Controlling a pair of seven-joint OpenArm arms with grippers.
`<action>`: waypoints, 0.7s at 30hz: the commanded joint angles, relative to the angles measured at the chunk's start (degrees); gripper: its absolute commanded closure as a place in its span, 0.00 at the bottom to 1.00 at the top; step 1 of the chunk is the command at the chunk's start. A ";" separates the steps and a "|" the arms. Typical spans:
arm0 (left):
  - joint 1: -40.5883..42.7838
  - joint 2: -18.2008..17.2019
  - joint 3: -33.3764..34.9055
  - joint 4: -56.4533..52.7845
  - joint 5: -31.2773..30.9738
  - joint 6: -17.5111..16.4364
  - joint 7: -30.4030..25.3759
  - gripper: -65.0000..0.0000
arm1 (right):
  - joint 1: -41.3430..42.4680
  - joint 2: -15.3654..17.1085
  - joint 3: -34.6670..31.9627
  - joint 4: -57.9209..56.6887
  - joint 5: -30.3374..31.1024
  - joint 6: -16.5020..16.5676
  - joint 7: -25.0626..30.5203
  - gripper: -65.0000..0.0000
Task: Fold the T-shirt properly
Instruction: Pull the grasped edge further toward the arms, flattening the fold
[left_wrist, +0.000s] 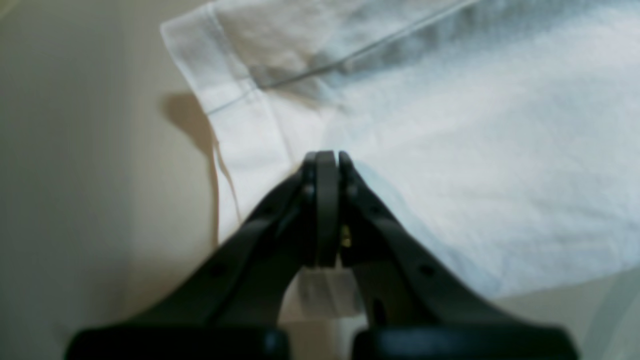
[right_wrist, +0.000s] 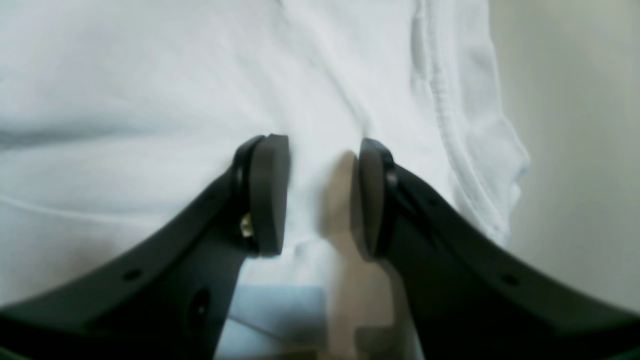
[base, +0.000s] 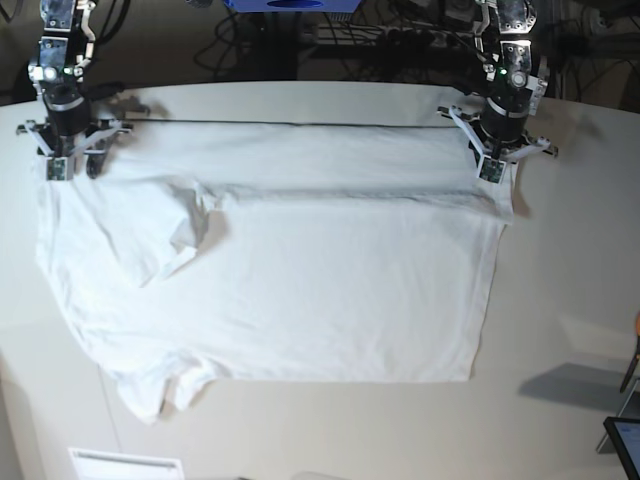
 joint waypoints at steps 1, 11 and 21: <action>0.20 -0.48 -0.32 1.24 0.57 0.19 1.20 1.00 | -1.48 0.22 0.22 -0.87 -2.57 -0.46 -8.62 0.66; -0.42 -0.48 -3.31 3.27 0.57 0.19 1.29 1.00 | -3.07 0.22 0.22 4.05 -2.57 -0.55 -10.11 0.66; -2.17 -0.57 -4.36 3.71 0.57 0.02 5.51 1.00 | 1.68 0.57 0.14 4.14 -2.65 -0.55 -10.20 0.66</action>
